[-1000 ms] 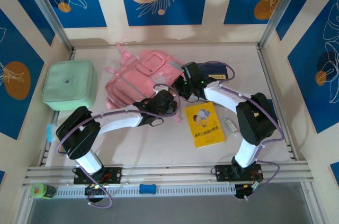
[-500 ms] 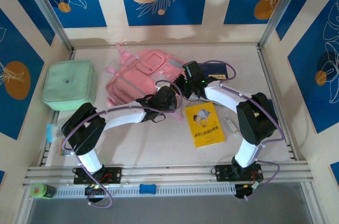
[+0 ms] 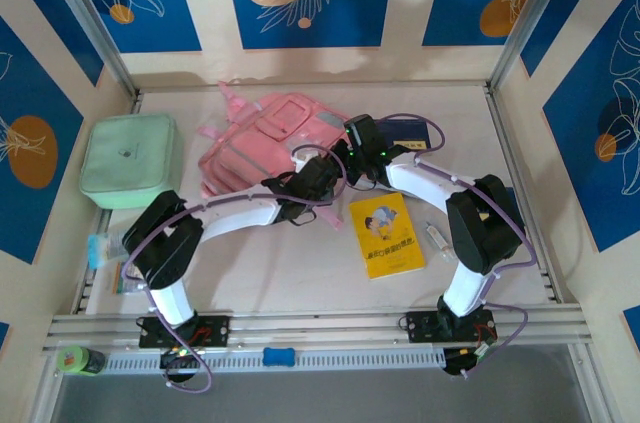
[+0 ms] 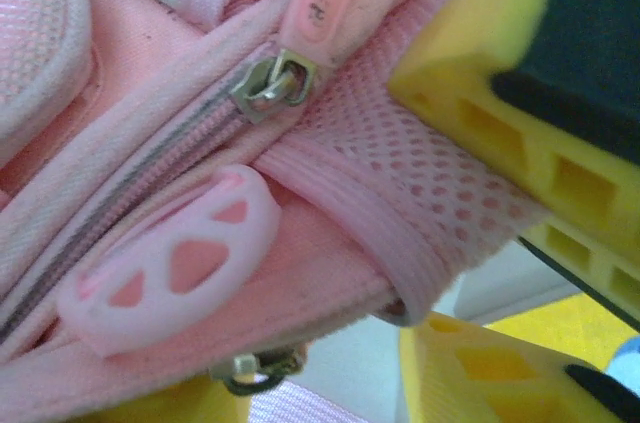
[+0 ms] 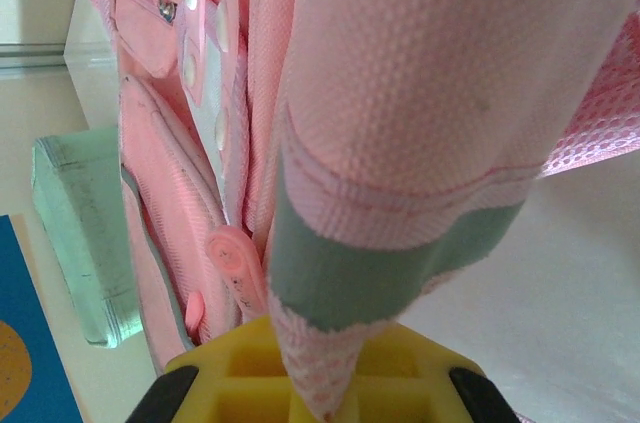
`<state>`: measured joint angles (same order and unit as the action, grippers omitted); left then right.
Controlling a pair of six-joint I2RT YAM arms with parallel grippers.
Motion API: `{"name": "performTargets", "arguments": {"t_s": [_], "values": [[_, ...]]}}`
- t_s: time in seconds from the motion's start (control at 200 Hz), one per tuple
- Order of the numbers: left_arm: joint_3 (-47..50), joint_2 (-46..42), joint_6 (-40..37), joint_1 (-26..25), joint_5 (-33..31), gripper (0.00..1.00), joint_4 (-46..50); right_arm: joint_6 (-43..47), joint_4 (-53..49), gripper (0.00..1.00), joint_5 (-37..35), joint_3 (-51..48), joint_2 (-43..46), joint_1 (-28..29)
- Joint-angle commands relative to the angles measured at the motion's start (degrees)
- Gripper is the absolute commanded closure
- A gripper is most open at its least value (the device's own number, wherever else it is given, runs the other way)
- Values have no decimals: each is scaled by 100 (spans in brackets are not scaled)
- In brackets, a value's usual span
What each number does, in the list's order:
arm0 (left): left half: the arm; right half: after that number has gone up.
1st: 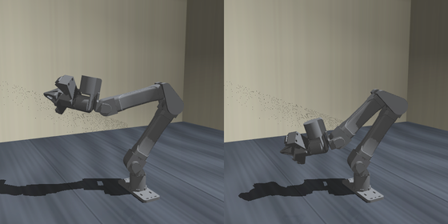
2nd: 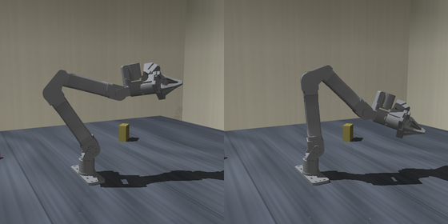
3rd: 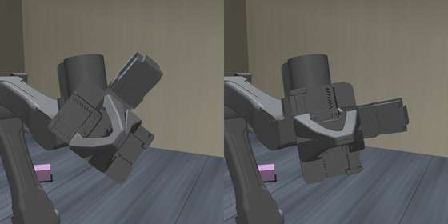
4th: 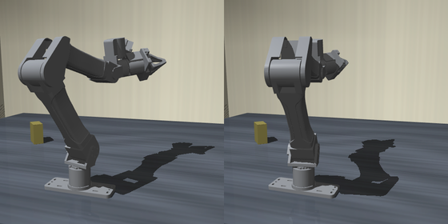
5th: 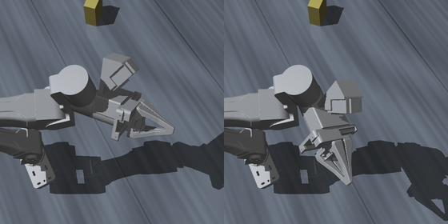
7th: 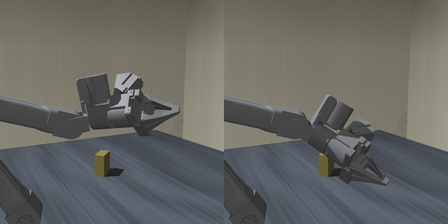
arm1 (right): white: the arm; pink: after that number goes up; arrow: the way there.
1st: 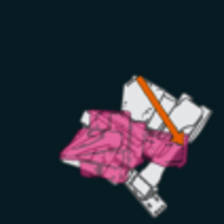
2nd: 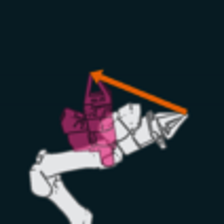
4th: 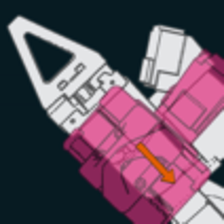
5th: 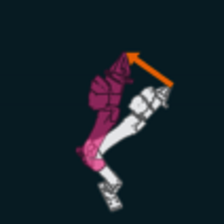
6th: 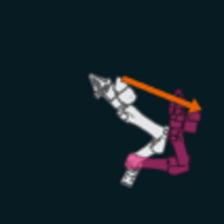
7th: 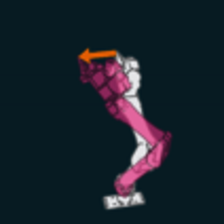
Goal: Pack books, pencil case, and school supplies into a backpack
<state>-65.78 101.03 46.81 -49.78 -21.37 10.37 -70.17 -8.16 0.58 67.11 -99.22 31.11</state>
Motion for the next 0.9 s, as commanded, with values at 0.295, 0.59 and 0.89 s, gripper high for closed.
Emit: {"name": "performTargets", "arguments": {"t_s": [0.295,0.59,0.89], "values": [[-97,-58,-324,120,-680,81,-562,-27,63,100,556,10,133,132],[58,-405,-461,126,-654,98,-330,124,-25,100,574,116,142,83],[488,-856,-391,122,-502,100,196,299,-179,100,732,292,131,-140]]}}
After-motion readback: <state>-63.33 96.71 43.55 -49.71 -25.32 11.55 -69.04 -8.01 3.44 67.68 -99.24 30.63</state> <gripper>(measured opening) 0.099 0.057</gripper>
